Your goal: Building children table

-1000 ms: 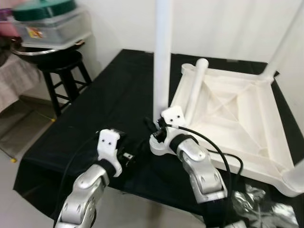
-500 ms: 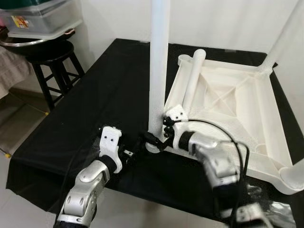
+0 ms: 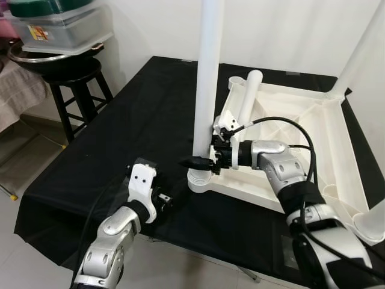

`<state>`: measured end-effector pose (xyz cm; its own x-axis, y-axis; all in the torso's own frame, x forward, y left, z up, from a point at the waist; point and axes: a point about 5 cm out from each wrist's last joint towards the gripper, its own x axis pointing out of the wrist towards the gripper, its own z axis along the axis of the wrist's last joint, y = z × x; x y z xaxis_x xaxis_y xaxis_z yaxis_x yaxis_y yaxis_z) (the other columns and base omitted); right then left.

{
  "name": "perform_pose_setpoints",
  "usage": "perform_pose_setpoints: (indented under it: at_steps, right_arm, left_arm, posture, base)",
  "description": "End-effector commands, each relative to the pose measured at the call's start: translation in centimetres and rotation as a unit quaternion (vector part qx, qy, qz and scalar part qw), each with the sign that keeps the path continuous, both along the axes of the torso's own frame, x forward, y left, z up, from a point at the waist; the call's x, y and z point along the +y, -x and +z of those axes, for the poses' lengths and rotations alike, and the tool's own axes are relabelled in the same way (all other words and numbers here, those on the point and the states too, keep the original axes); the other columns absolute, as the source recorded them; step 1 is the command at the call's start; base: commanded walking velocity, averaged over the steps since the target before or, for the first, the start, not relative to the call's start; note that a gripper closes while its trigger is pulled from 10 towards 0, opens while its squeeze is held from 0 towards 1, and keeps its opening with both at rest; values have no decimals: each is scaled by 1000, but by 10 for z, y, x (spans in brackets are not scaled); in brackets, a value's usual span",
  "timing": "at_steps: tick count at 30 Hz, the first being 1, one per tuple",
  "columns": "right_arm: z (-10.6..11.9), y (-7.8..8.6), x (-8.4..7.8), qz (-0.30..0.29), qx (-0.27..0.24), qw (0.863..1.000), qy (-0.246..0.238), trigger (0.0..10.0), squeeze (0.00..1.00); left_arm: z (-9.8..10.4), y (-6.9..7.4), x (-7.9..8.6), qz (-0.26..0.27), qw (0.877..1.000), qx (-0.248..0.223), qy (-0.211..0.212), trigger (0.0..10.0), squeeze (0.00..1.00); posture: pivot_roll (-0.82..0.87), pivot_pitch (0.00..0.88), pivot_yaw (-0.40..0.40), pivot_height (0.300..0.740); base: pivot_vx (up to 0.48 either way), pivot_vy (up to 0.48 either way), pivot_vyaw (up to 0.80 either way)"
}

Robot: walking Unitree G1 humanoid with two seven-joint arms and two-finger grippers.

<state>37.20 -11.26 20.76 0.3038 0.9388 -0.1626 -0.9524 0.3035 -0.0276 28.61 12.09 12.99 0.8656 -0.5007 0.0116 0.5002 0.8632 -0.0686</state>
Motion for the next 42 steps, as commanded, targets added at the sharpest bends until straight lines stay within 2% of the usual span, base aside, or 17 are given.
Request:
perform_pose_setpoints:
  at_steps: [1, 8, 13, 14, 15, 16, 17, 18, 19, 21, 28, 29, 31, 32, 33, 41, 42]
  right_arm:
    - [5, -1, 0, 20, -1, 1000, -5, 0, 0]
    - [-3, 0, -10, 19, 6, 1000, -9, 0, 0]
    - [-26, 8, -24, -61, 9, 998, -12, 0, 0]
    - [-38, 11, -23, -114, 8, 993, -3, 0, 0]
    - [-57, 16, -20, -218, 22, 976, 11, 0, 0]
    - [-57, 16, -20, -218, 22, 976, 11, 0, 0]
    - [-68, 20, -19, -291, 30, 956, 24, 0, 0]
    - [-68, 20, -19, -291, 30, 956, 24, 0, 0]
    - [-93, 48, 5, -331, 64, 941, 32, 0, 0]
    - [-95, 61, 17, -349, 24, 934, 76, 0, 0]
    - [-92, 59, 20, -360, 32, 931, 53, 0, 0]
    - [-90, 60, 20, -365, 37, 929, 42, 10000, 0]
    - [-88, 61, 19, -369, 41, 928, 35, 10000, 0]
    - [-87, 61, 18, -368, 45, 928, 30, 10000, 255]
    - [-84, 63, 20, -359, 57, 931, 24, 10000, 1000]
    - [-45, 57, 20, -145, 41, 988, -19, 10000, 949]
    - [-45, 57, 20, -145, 41, 988, -19, 10000, 949]
  left_arm:
    - [-1, 2, -1, 0, 1000, 0, 0, 10000, 0]
    - [0, 2, -4, -3, 1000, -2, 3, 10000, 0]
    - [2, 4, -4, -1, 1000, -4, 6, 10000, 0]
    - [2, 5, -3, -2, 1000, -5, 7, 10000, 0]
    - [3, 5, -3, -2, 1000, -5, 8, 10000, 0]
    - [3, 5, -3, -2, 1000, -5, 8, 10000, 0]
    - [3, 5, -2, -2, 1000, -4, 8, 10000, 0]
    - [3, 5, -2, -2, 1000, -4, 8, 10000, 0]
    - [4, 4, -1, -2, 1000, -4, 8, 10000, 0]
    - [4, 3, 0, -3, 1000, -4, 8, 10000, 0]
    - [4, 0, -1, -3, 1000, -4, 3, 10000, 0]
    - [5, 0, -1, 1, 1000, -7, 3, 10000, 0]
    - [5, 0, 0, 3, 1000, -8, 4, 10000, 0]
    - [6, 0, -1, 5, 1000, -9, 4, 10000, 0]
    - [6, 0, -1, 5, 1000, -9, 3, 10000, 0]
    - [6, -2, -4, 4, 1000, -10, 4, 10000, 0]
    - [6, -2, -4, 4, 1000, -10, 4, 10000, 0]
  posture:
    - [116, 103, -48, 740]
    - [111, 122, -52, 740]
    - [97, 133, -56, 740]
    - [91, 138, -54, 740]
    - [87, 139, -53, 740]
    - [87, 139, -53, 740]
    - [78, 138, -48, 740]
    - [78, 138, -48, 740]
    - [66, 152, -28, 740]
    - [64, 150, -21, 740]
    - [50, 145, -33, 740]
    - [52, 147, -39, 740]
    - [52, 147, -39, 740]
    - [49, 148, -36, 740]
    - [50, 148, -36, 740]
    - [49, 150, -43, 740]
    - [49, 150, -43, 740]
  base:
    - [0, 0, 0]
    - [0, 0, 0]
    - [0, 0, 0]
    - [0, 0, 0]
    - [0, 0, 0]
    - [0, 0, 0]
    - [0, 0, 0]
    - [0, 0, 0]
    - [0, 0, 0]
    - [0, 0, 0]
    - [0, 0, 0]
    - [0, 0, 0]
    - [0, 0, 0]
    - [0, 0, 0]
    - [0, 0, 0]
    - [0, 0, 0]
    - [0, 0, 0]
